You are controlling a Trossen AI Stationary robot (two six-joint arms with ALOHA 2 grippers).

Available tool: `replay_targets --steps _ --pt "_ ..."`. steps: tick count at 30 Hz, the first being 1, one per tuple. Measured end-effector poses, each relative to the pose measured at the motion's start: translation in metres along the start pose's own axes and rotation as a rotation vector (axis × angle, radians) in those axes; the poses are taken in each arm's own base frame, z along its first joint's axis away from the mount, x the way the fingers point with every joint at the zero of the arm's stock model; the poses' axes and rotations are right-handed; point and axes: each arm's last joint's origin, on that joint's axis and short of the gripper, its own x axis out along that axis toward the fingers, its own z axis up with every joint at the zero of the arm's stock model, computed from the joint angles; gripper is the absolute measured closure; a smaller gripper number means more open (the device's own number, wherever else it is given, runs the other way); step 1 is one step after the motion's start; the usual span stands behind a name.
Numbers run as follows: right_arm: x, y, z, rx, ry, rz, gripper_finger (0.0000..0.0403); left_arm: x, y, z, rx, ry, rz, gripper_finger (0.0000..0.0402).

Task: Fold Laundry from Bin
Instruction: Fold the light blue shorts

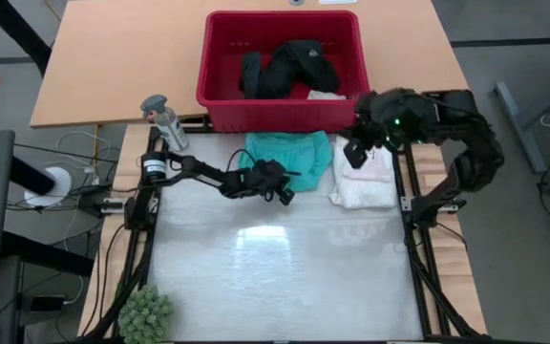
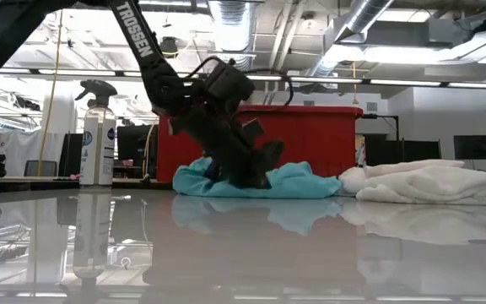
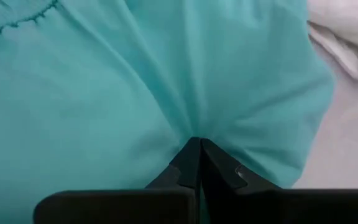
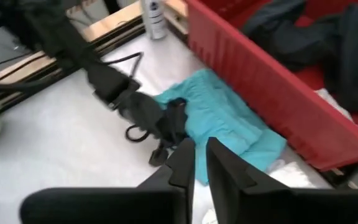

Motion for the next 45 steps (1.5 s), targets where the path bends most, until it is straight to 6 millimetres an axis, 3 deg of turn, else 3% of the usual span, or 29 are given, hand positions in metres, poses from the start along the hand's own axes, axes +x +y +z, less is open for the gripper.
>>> replay_targets --steps 5,10,16,20,25,30,33,36,41,45 --pt "-0.006 0.015 -0.008 -0.029 0.004 0.048 0.0364 -0.007 -0.003 -0.015 -0.022 0.183 -0.101 0.0401" --pt "-0.001 0.030 -0.020 -0.096 0.050 0.069 0.0381 -0.029 -0.041 -0.050 -0.055 0.357 -0.341 0.0401" --pt "0.035 0.048 -0.047 -0.165 0.228 0.040 0.0367 -0.096 -0.102 -0.102 0.034 0.476 -0.472 0.0401" --pt "0.064 0.053 -0.075 -0.187 0.351 0.060 0.0355 -0.140 -0.119 -0.121 0.063 0.473 -0.454 0.0401" --pt "0.118 0.071 -0.114 -0.110 0.332 0.316 0.0315 -0.176 -0.121 -0.123 0.065 0.402 -0.431 0.0401" --pt "0.187 0.093 -0.149 -0.091 0.153 0.536 0.0226 -0.196 -0.121 -0.111 0.084 0.335 -0.470 0.0401" --pt "0.233 0.102 -0.160 -0.098 0.079 0.562 0.0177 -0.205 -0.123 -0.100 0.135 0.293 -0.543 0.0401" --pt "0.272 0.104 -0.157 -0.089 0.038 0.551 0.0153 -0.210 -0.122 -0.096 0.176 0.302 -0.573 0.0401" --pt "0.327 0.100 -0.154 -0.117 0.075 0.491 0.0148 -0.212 -0.121 -0.096 0.174 0.331 -0.593 0.0402" --pt "0.356 0.096 -0.148 -0.095 0.107 0.524 0.0148 -0.212 -0.121 -0.095 0.172 0.328 -0.589 0.0401"
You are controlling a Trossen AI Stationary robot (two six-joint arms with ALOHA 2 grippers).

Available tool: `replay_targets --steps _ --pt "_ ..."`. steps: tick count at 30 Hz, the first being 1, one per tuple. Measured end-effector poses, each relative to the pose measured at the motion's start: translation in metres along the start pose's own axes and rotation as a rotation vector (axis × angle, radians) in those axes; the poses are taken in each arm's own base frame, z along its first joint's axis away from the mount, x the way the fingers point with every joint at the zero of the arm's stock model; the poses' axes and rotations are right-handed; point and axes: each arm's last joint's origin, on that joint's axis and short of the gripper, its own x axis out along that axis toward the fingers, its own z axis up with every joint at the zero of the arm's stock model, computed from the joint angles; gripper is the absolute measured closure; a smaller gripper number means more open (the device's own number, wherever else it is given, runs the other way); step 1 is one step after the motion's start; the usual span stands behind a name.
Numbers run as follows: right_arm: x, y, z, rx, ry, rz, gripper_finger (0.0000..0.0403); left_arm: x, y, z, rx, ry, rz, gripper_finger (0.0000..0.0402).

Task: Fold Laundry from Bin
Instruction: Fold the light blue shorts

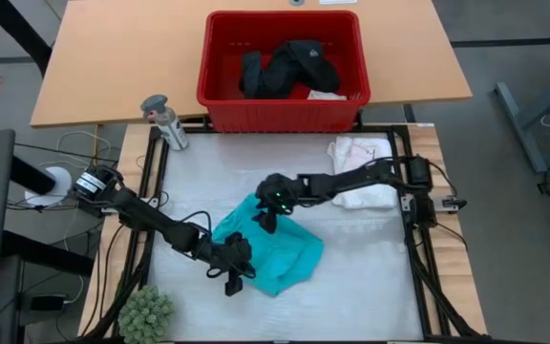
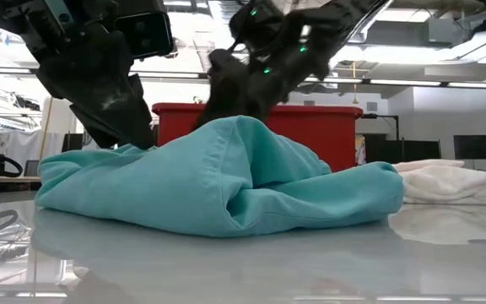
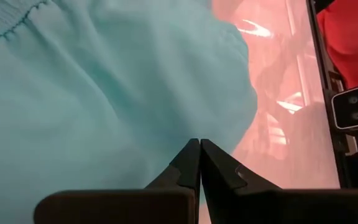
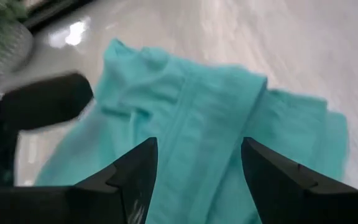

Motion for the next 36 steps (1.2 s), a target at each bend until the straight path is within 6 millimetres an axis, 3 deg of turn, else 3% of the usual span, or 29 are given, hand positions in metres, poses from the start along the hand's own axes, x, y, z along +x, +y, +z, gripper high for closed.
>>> replay_targets --steps 5,12,15,19,21,26,30,36 --pt "0.020 -0.010 0.004 -0.018 0.021 0.027 0.0148 0.000 0.000 0.000 -0.001 -0.003 0.001 0.0401" --pt "0.042 -0.009 0.003 -0.032 0.051 0.079 0.0162 0.000 0.000 0.001 0.003 -0.016 0.019 0.0402" --pt "0.044 -0.007 0.004 -0.029 0.073 0.078 0.0217 0.000 0.000 0.001 0.005 -0.017 0.019 0.0401" --pt "0.036 -0.003 0.013 -0.039 0.066 0.079 0.0346 0.000 0.000 0.001 0.001 -0.016 0.019 0.0401" --pt "0.030 -0.004 0.018 -0.038 0.058 0.076 0.0383 0.000 0.000 0.001 0.001 -0.015 0.020 0.0402" --pt "0.013 -0.007 0.027 -0.051 0.042 -0.041 0.0383 0.000 0.000 0.001 -0.004 -0.017 0.020 0.0402" --pt "0.001 -0.016 0.028 -0.062 0.056 -0.229 0.0382 -0.001 0.000 0.001 -0.016 -0.018 0.020 0.0401" --pt "-0.002 -0.028 0.026 -0.050 0.134 -0.160 0.0333 -0.001 0.001 0.002 -0.017 -0.028 0.031 0.0402"
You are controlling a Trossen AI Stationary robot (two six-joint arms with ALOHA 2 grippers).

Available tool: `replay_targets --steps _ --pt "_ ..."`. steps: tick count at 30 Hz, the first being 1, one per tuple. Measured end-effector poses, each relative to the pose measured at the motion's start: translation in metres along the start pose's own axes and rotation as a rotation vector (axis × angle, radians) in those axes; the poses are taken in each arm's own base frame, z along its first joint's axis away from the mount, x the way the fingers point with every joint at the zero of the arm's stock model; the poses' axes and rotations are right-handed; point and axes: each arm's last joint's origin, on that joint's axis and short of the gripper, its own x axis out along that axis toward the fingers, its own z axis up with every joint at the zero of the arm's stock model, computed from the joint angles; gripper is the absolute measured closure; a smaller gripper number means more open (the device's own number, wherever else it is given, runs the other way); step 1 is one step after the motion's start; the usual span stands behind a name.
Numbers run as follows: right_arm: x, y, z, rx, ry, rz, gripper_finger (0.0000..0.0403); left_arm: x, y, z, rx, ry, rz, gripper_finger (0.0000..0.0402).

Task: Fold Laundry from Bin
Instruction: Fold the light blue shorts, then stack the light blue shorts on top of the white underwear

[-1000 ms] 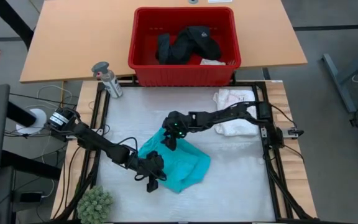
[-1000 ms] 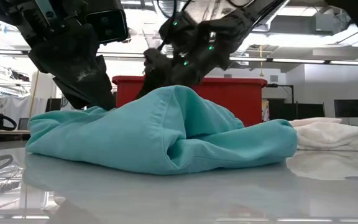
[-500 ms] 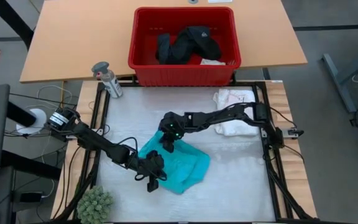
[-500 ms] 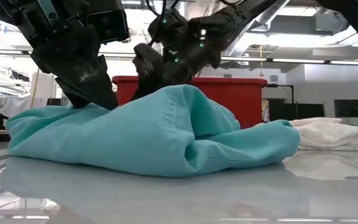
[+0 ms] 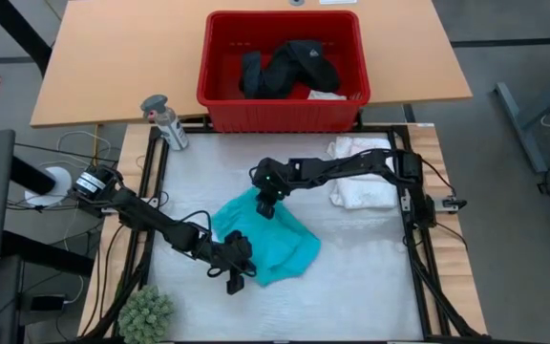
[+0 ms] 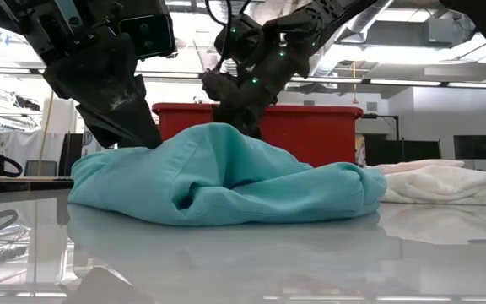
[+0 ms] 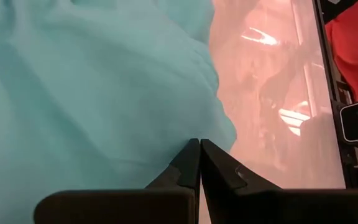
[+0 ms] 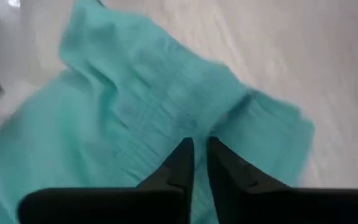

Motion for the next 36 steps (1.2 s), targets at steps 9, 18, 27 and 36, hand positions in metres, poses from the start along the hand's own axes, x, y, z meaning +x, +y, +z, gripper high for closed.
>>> replay_targets --steps 9,18,27,36 --pt "-0.046 -0.024 0.004 0.015 0.078 -0.180 0.0242 -0.006 -0.004 0.006 -0.042 -0.050 -0.013 0.0401" --pt "-0.111 -0.013 -0.013 0.066 0.201 -0.112 0.0155 -0.080 0.001 0.052 -0.244 -0.371 0.032 0.0402" --pt "-0.091 0.030 -0.041 -0.024 0.262 0.065 0.0137 -0.148 -0.018 0.071 -0.125 -0.532 -0.300 0.0338" --pt "-0.088 0.027 -0.038 0.196 0.273 0.126 0.0136 -0.148 -0.015 0.072 -0.300 -0.457 -0.377 0.0198"
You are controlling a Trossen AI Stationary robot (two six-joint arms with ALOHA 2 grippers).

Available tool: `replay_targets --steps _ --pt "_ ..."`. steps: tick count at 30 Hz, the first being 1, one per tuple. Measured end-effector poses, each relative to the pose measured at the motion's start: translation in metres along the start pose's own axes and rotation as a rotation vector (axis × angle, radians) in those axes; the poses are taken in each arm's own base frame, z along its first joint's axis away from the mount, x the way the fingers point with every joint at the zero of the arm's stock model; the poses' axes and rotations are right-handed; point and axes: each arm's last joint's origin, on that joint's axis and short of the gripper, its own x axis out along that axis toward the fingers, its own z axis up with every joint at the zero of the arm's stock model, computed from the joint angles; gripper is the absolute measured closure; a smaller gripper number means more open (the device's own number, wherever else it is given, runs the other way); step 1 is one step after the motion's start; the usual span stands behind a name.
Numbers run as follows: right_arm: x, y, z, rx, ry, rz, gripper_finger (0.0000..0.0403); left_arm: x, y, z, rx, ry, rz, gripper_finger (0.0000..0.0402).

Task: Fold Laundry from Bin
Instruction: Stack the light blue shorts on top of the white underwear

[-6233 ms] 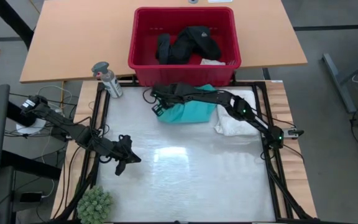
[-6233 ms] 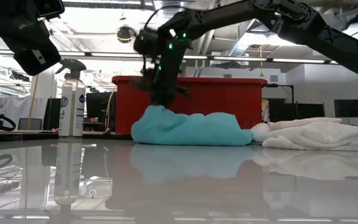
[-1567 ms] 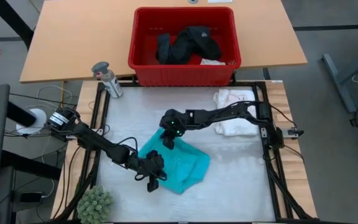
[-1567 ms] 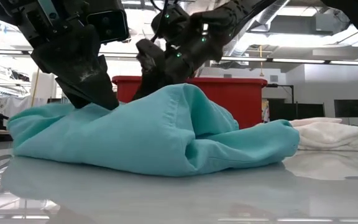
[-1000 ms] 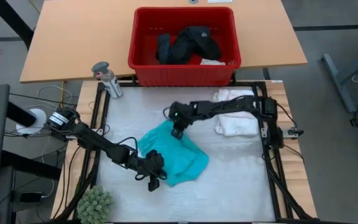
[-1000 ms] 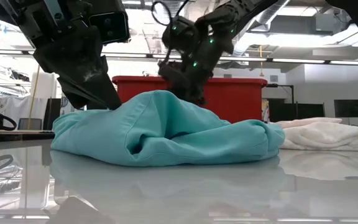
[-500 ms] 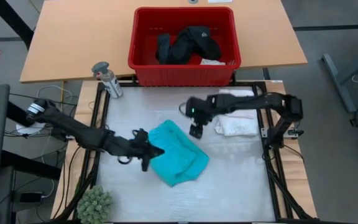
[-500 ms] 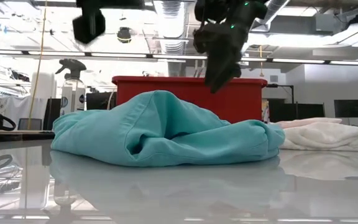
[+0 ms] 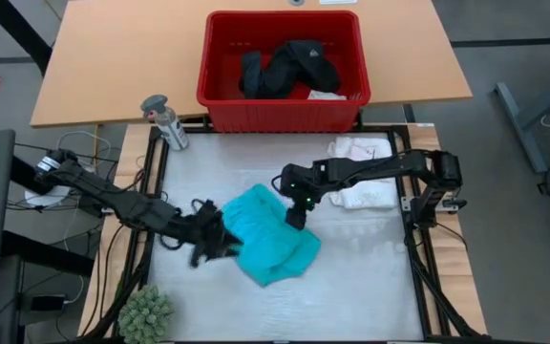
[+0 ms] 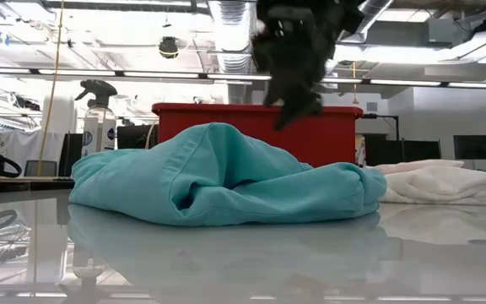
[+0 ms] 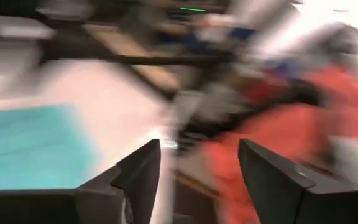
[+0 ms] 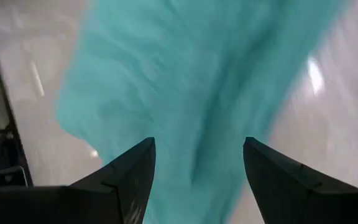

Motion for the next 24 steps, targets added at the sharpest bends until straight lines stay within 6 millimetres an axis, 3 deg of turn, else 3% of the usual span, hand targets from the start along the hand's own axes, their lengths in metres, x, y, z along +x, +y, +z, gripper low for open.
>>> replay_targets --steps 3,6,9,12,17,24 --pt "0.004 0.008 -0.020 0.082 0.109 -0.077 0.0136 -0.001 0.027 0.000 0.023 -0.011 0.280 0.0185" --pt "0.007 0.027 -0.054 0.159 0.150 -0.179 0.0136 -0.004 0.049 0.015 -0.037 0.011 0.368 0.0182" --pt "0.005 0.049 -0.087 0.301 0.073 -0.221 0.0136 -0.013 0.068 0.030 -0.084 0.101 0.381 0.0181" --pt "0.006 0.065 -0.111 0.514 -0.120 -0.204 0.0136 -0.023 0.083 0.040 -0.105 0.138 0.433 0.0181" --pt "0.017 0.080 -0.134 0.781 -0.343 -0.112 0.0136 -0.034 0.094 0.054 -0.043 0.117 0.467 0.0181" --pt "0.064 0.104 -0.149 0.994 -0.434 0.040 0.0136 -0.046 0.112 0.057 -0.018 0.219 0.534 0.0181"
